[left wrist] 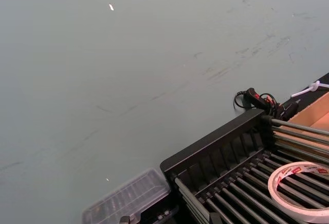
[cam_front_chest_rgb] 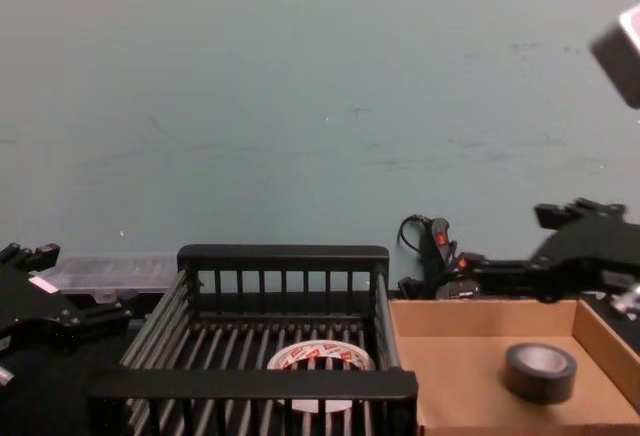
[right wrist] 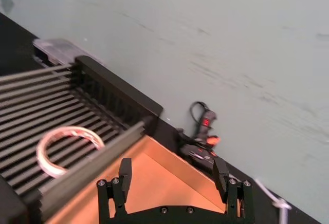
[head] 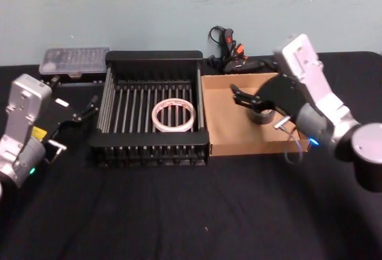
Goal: Pick up the white tape and place it into the black box , Pick up the silver tape and place it into the brown box.
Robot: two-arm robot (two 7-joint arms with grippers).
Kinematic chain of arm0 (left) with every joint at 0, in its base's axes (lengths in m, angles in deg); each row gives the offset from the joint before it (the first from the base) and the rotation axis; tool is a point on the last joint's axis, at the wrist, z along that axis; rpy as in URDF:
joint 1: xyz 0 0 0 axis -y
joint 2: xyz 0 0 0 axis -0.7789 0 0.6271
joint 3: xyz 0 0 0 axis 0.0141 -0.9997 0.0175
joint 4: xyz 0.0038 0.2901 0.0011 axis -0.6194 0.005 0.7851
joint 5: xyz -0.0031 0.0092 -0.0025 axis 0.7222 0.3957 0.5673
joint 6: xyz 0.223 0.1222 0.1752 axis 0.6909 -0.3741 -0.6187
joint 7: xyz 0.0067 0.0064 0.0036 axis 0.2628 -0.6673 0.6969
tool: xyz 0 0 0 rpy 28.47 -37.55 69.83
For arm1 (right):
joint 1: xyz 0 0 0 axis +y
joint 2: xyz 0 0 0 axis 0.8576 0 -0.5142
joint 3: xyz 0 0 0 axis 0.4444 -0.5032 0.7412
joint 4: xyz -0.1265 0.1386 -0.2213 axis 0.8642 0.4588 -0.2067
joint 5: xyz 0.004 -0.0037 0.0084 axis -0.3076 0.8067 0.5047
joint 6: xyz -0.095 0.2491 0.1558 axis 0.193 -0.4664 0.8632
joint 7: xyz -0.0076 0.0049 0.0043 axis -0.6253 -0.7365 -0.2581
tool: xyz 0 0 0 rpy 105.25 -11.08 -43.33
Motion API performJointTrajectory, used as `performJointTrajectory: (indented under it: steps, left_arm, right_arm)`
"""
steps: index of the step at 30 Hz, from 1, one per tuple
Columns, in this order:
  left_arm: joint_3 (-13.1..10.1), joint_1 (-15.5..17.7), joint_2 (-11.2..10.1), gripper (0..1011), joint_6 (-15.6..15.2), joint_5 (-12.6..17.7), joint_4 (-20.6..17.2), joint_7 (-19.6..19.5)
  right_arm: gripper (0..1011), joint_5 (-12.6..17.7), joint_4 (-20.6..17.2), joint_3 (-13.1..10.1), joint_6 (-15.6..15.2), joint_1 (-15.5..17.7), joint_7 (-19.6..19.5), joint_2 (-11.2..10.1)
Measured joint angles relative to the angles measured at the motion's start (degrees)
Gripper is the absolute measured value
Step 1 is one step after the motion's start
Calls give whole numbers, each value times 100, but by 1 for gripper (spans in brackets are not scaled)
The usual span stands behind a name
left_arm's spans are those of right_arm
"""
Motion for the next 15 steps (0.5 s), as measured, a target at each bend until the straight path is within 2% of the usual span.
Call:
performJointTrajectory:
  steps: [8,15]
  left_arm:
    - [0,0,0,1001,0,0,0,0]
    - [0,0,0,1001,0,0,0,0]
  right_arm:
    - [1002,-251,26,-212,375,312,-252,-161]
    - [1002,-705,355,-254,845,426,-598,-152]
